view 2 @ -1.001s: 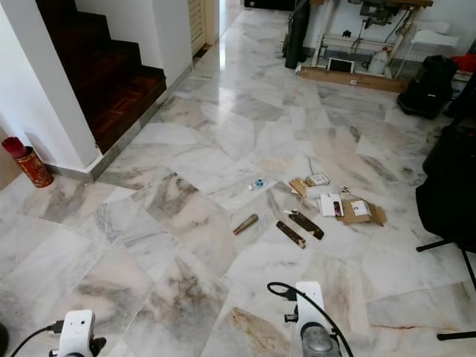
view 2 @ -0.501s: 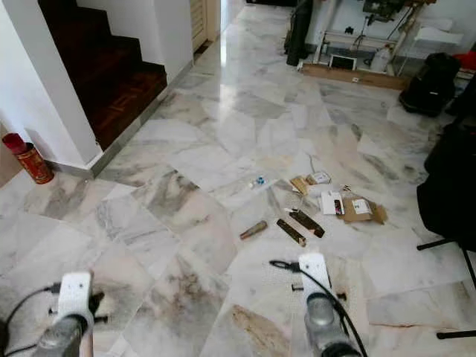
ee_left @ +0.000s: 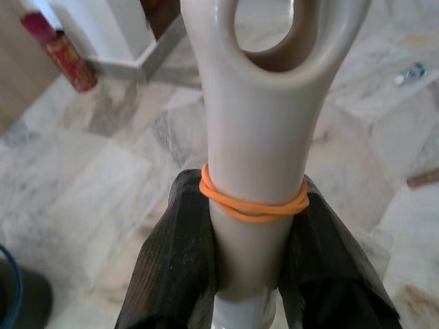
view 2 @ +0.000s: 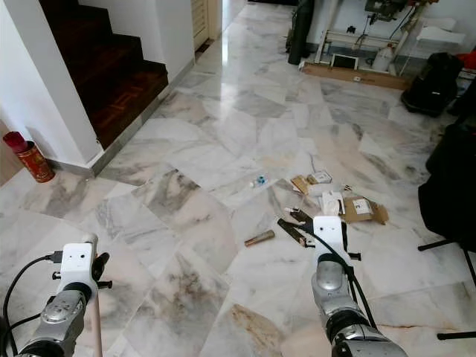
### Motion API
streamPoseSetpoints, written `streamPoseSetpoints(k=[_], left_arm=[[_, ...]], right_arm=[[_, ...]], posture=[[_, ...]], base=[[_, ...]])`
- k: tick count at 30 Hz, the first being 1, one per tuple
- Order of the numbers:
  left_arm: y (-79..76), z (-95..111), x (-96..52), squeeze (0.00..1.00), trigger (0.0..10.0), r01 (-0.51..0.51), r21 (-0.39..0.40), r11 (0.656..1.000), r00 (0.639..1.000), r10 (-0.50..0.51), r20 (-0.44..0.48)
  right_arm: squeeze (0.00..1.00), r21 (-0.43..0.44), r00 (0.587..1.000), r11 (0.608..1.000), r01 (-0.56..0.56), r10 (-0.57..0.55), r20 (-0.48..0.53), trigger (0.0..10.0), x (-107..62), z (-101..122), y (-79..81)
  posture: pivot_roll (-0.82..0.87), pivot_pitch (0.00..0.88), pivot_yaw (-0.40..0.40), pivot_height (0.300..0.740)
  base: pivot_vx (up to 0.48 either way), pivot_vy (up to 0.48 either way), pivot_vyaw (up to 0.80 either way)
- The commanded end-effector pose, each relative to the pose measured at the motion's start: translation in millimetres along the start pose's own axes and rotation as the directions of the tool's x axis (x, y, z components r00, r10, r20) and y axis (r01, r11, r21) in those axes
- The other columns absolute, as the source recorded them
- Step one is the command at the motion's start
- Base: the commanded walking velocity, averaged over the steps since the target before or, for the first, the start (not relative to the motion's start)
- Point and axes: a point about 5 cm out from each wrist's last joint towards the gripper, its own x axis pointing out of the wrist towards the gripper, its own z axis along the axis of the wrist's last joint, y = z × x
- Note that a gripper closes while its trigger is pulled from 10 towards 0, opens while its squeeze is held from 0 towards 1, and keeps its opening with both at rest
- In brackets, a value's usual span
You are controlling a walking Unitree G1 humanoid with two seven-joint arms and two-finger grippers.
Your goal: Sweep floor
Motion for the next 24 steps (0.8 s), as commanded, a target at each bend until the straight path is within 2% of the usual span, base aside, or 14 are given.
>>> streamPoseSetpoints(k=[1, 2, 4, 9, 17, 24], left_arm=[[-4.5, 24.4, 7.2, 0.0, 10.0, 0.017, 0.005, 1.0, 0.992, -0.018, 0.122], [-4.5, 35.3, 9.7, 0.0, 10.0, 0.017, 0.013, 1.0, 0.985, -0.019, 0.171], [-4.5, 42.6, 11.1, 0.0, 10.0, 0.016, 0.02, 1.0, 0.979, -0.02, 0.204], [-4.6, 76.5, 17.2, 0.0, 10.0, 0.022, 0.034, 0.999, 0.942, -0.032, 0.334], [-12.1, 85.0, 17.3, 0.0, 10.0, 0.074, 0.042, 0.996, 0.928, -0.084, 0.362], [-18.4, 80.2, 12.6, 0.0, 10.0, 0.127, 0.033, 0.991, 0.924, -0.131, 0.358]], right_arm=[[0.0, 0.07, 0.999, 0.998, 0.001, -0.004, 0.048, 10.0, 4.5, 14.7, 1.1], [0.0, 0.085, 0.999, 0.996, -0.005, 0.001, 0.051, 10.0, 4.5, 16.4, 3.4], [0.0, 0.079, 0.999, 0.997, -0.007, 0.002, 0.053, 10.0, 4.3, 17.0, 4.9], [0.0, 0.074, 0.999, 0.997, -0.016, 0.013, 0.04, 10.0, 1.5, 12.8, 9.2], [0.0, 0.064, 1.0, 0.998, -0.015, 0.016, -0.012, 10.0, -4.8, -2.3, 10.9], [0.0, 0.245, 0.987, 0.966, 0.086, -0.049, -0.152, 10.0, -10.9, -24.2, 2.6]], posture=[[0.07, 0.007, -0.063, 0.74], [0.07, 0.008, -0.064, 0.74], [0.07, 0.009, -0.064, 0.74], [0.08, 0.017, -0.066, 0.74], [0.07, 0.025, -0.065, 0.74], [0.08, 0.035, -0.065, 0.74]], base=[[0.0, 0.0, 0.0], [0.0, 0.0, 0.0], [0.0, 0.0, 0.0], [0.0, 0.0, 0.0], [0.0, 0.0, 0.0], [0.0, 0.0, 0.0]])
